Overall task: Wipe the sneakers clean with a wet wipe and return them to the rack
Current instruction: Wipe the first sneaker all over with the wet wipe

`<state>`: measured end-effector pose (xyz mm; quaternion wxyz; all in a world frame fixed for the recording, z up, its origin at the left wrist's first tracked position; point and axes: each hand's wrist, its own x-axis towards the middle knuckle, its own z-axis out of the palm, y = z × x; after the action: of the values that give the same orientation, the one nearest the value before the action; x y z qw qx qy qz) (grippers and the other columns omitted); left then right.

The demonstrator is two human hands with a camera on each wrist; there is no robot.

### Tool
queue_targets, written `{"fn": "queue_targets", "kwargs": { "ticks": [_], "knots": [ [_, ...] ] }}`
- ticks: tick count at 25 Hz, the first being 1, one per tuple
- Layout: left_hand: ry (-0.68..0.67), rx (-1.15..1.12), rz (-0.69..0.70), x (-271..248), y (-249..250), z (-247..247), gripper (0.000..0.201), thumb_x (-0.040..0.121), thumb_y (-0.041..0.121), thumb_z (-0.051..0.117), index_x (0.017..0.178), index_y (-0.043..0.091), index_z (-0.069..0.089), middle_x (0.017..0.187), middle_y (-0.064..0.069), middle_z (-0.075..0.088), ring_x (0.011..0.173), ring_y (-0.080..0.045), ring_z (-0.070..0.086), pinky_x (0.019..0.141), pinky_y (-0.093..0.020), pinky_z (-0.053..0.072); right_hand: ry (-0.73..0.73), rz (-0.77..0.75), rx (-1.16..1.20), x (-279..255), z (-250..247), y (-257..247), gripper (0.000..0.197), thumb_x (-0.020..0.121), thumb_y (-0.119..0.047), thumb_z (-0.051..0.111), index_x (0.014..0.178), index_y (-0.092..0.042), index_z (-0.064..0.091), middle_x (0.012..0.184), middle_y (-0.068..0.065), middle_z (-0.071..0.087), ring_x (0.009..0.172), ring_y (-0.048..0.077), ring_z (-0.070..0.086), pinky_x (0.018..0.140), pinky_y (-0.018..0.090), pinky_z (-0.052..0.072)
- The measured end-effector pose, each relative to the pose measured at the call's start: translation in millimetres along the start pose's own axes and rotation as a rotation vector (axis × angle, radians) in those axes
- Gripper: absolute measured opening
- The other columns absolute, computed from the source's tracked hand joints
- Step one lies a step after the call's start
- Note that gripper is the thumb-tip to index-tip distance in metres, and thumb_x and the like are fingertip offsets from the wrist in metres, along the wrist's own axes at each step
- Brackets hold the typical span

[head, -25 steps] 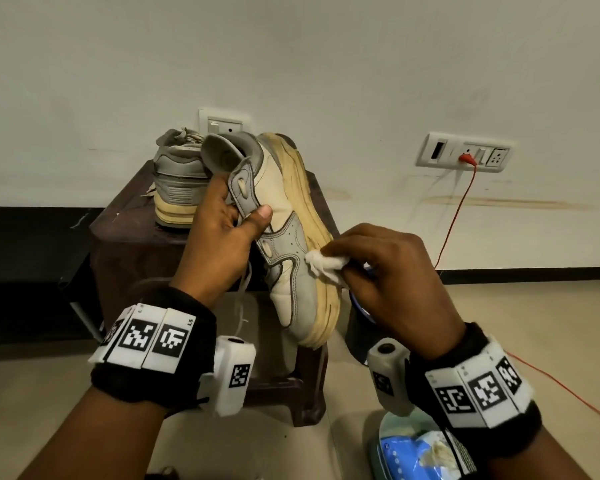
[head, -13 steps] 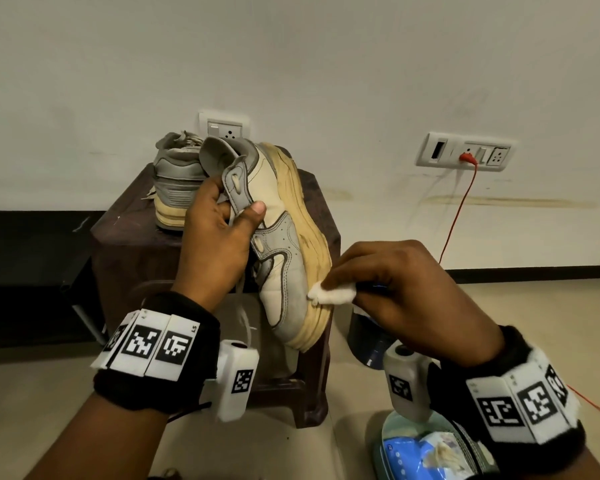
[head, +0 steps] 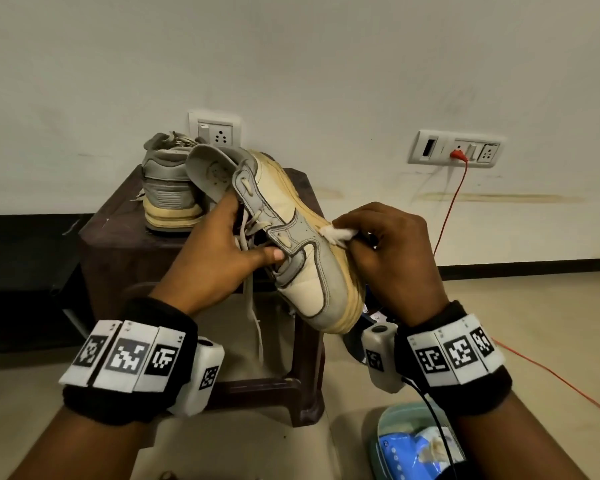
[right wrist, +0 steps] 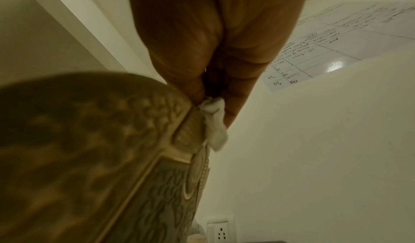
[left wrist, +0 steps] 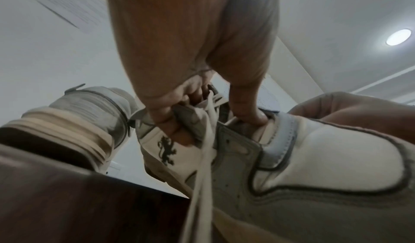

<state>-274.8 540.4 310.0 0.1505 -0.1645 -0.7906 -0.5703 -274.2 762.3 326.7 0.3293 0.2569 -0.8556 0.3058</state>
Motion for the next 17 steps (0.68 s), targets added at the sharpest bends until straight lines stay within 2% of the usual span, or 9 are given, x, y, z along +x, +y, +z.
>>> {"fn": "queue_targets", "kwargs": {
  "ticks": [5, 7, 9, 11, 13, 14, 17],
  "knots": [
    [-0.007, 0.181, 0.057, 2.7, -0.7, 2.2, 0.041, 0.078, 0.012, 0.072, 0.117, 0.021, 0.063, 0.115, 0.012, 0.068, 0.11, -0.002, 0.06, 0.1, -0.037, 0.049, -0.053, -0.028, -0.004, -2.6, 12.8, -1.7, 0.017, 0.08, -0.003, 0.068, 0.092, -0.013, 0.075, 0.083, 0.001, 0.069, 0.075, 0.014, 0.062, 0.066, 0.035, 0.052],
    [-0.058, 0.131, 0.019, 2.1, 3.2, 1.7, 0.045, 0.075, 0.015, 0.071, 0.118, 0.021, 0.062, 0.115, 0.011, 0.068, 0.11, -0.003, 0.061, 0.099, -0.035, 0.05, -0.037, -0.025, -0.002, -3.1, 12.8, -1.0, 0.017, 0.081, -0.003, 0.067, 0.092, -0.012, 0.075, 0.083, 0.002, 0.069, 0.075, 0.015, 0.062, 0.066, 0.036, 0.053],
    [-0.186, -0.064, -0.071, -0.6, 8.7, -1.6, 0.055, 0.069, 0.014, 0.07, 0.122, 0.02, 0.057, 0.116, 0.009, 0.067, 0.11, -0.004, 0.061, 0.095, -0.028, 0.051, -0.033, -0.026, -0.011, -2.8, 13.4, -1.1, 0.016, 0.081, -0.003, 0.067, 0.091, -0.012, 0.075, 0.083, 0.002, 0.069, 0.075, 0.015, 0.063, 0.066, 0.037, 0.053],
    [-0.265, -0.093, -0.108, -2.0, 10.4, -2.8, 0.061, 0.069, 0.022, 0.075, 0.126, 0.02, 0.053, 0.119, 0.009, 0.066, 0.112, -0.006, 0.061, 0.096, -0.029, 0.05, -0.019, -0.025, -0.02, -1.4, 14.0, -1.2, 0.015, 0.081, -0.004, 0.067, 0.09, -0.013, 0.075, 0.082, 0.002, 0.07, 0.074, 0.015, 0.063, 0.066, 0.037, 0.053],
    [-0.164, 0.017, -0.087, -1.1, 7.8, -1.1, 0.059, 0.073, 0.031, 0.079, 0.125, 0.023, 0.053, 0.12, 0.011, 0.066, 0.113, -0.005, 0.061, 0.1, -0.037, 0.049, -0.032, -0.029, -0.021, -0.8, 13.9, -1.6, 0.016, 0.081, -0.004, 0.068, 0.092, -0.013, 0.075, 0.084, 0.002, 0.07, 0.075, 0.015, 0.063, 0.067, 0.037, 0.054],
    [-0.09, 0.027, -0.083, -0.5, 7.9, 0.8, 0.052, 0.076, 0.027, 0.078, 0.123, 0.023, 0.055, 0.117, 0.011, 0.067, 0.11, -0.004, 0.062, 0.099, -0.037, 0.049, -0.054, -0.035, -0.018, -1.1, 12.9, -2.2, 0.017, 0.081, -0.004, 0.067, 0.093, -0.013, 0.075, 0.085, 0.002, 0.07, 0.077, 0.016, 0.063, 0.068, 0.037, 0.054],
    [0.011, -0.062, -0.059, 0.2, 12.1, 8.6, 0.038, 0.082, 0.011, 0.071, 0.116, 0.023, 0.058, 0.111, 0.011, 0.068, 0.103, 0.0, 0.064, 0.093, -0.027, 0.052, -0.155, -0.068, -0.007, -4.6, 1.0, -6.4, 0.022, 0.08, 0.0, 0.067, 0.097, -0.013, 0.074, 0.091, 0.002, 0.07, 0.082, 0.016, 0.064, 0.071, 0.038, 0.055]
  ]
}}
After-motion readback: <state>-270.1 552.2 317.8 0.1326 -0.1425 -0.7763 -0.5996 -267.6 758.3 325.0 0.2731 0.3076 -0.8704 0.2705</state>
